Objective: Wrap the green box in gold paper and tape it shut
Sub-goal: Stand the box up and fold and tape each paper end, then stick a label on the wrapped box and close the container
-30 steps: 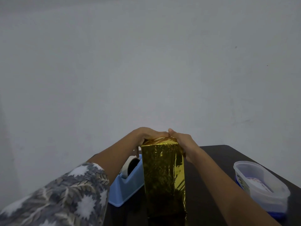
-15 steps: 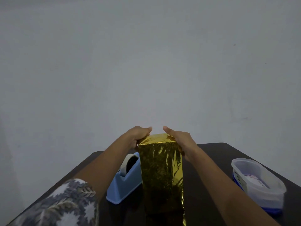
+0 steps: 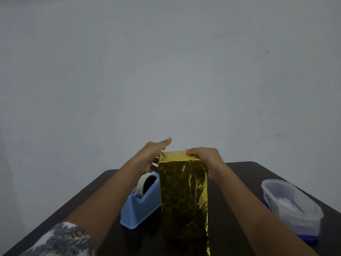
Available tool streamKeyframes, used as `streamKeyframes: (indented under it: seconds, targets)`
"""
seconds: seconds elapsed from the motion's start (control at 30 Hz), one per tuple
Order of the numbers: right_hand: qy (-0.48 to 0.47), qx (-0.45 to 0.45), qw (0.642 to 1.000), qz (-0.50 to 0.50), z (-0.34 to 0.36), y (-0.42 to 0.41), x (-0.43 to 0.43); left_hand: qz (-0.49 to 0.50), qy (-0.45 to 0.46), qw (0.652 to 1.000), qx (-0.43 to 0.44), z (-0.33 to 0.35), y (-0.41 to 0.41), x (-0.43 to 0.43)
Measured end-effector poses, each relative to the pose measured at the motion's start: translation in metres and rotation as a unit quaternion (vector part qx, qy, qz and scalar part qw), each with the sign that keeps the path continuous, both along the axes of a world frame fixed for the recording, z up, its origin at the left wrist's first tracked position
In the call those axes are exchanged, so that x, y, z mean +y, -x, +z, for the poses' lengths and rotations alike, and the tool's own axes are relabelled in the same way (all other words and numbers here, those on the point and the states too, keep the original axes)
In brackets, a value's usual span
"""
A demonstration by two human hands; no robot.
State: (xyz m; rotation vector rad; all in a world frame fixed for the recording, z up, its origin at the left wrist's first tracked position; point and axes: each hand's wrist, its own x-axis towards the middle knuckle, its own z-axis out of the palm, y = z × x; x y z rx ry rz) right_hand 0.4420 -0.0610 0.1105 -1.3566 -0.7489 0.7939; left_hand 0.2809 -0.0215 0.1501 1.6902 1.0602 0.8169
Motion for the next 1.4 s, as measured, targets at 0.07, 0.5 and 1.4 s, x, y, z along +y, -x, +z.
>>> streamKeyframes:
  seconds: [0.07,0.5,1.4]
  targets:
    - [0.007,-0.001,1.0,0.001,-0.001,-0.001,0.004,-0.008,-0.022,1.0,0.018,-0.003,0.0,0.001]
    - [-0.098,0.107,0.986,0.087,-0.017,0.0,-0.016,-0.128,-0.086,0.981,-0.119,-0.128,0.02,-0.002]
    - [-0.113,-0.123,0.985,-0.053,-0.093,-0.032,-0.078,0.093,-0.288,0.948,0.102,-0.099,-0.031,-0.01]
